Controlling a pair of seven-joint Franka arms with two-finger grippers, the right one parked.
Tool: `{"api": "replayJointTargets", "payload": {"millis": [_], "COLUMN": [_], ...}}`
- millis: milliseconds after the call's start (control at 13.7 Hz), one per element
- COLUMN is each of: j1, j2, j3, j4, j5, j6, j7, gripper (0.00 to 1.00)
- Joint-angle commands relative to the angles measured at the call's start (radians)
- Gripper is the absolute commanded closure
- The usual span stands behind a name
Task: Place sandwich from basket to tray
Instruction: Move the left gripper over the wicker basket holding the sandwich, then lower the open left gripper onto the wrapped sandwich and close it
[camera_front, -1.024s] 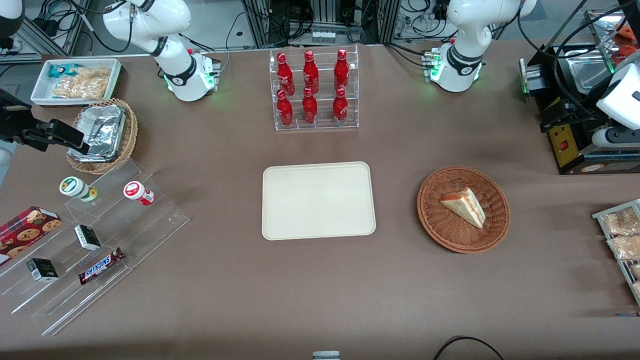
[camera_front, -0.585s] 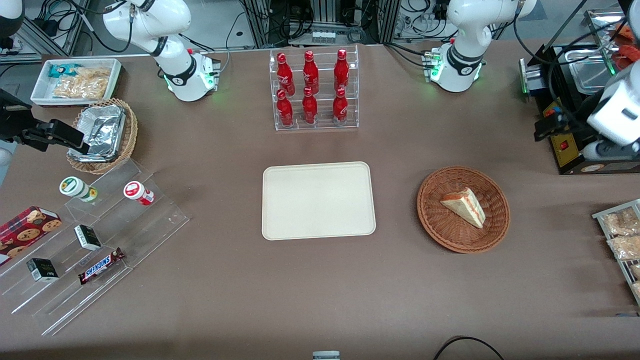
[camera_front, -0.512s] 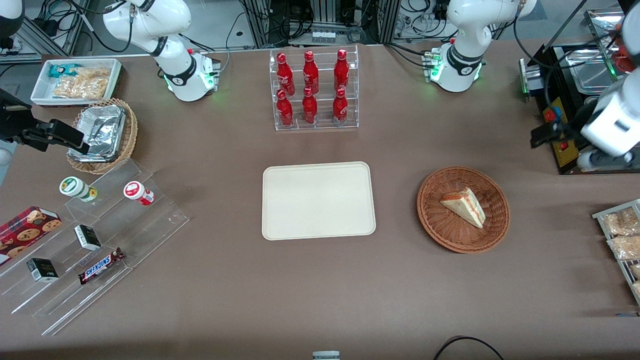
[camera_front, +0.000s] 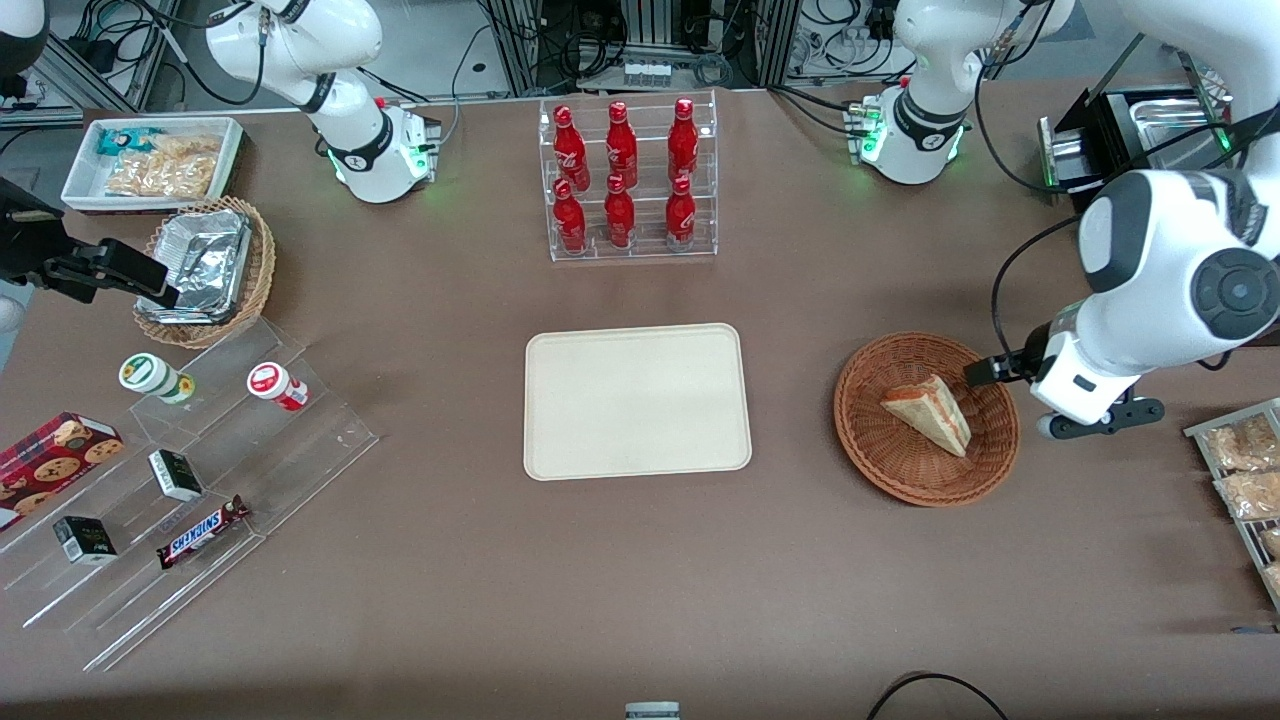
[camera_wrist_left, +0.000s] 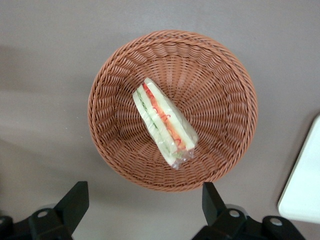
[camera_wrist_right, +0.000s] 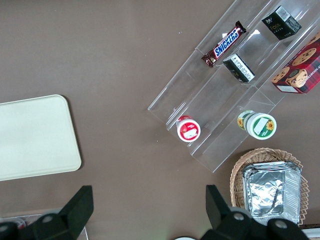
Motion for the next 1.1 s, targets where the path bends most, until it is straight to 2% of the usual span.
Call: {"api": "replayJointTargets", "payload": {"millis": [0,293,732,1024], "j1": [-0.002,-0.005,-0.004,-0.004], "j2": [-0.027,-0.014,-0.014,0.025], "j3": [-0.002,-0.03,-0.047,-0.047], "j4": [-0.094,-0.174,-0.286,-0.297], "j5": [0.007,0.005,0.008,0.008], "j6": [0.112,0.256,0.388,0.454], "j7": [-0.231,-0.682,-0.829,-0.892], "gripper": [0.0,0.0,0.0,0.0]}}
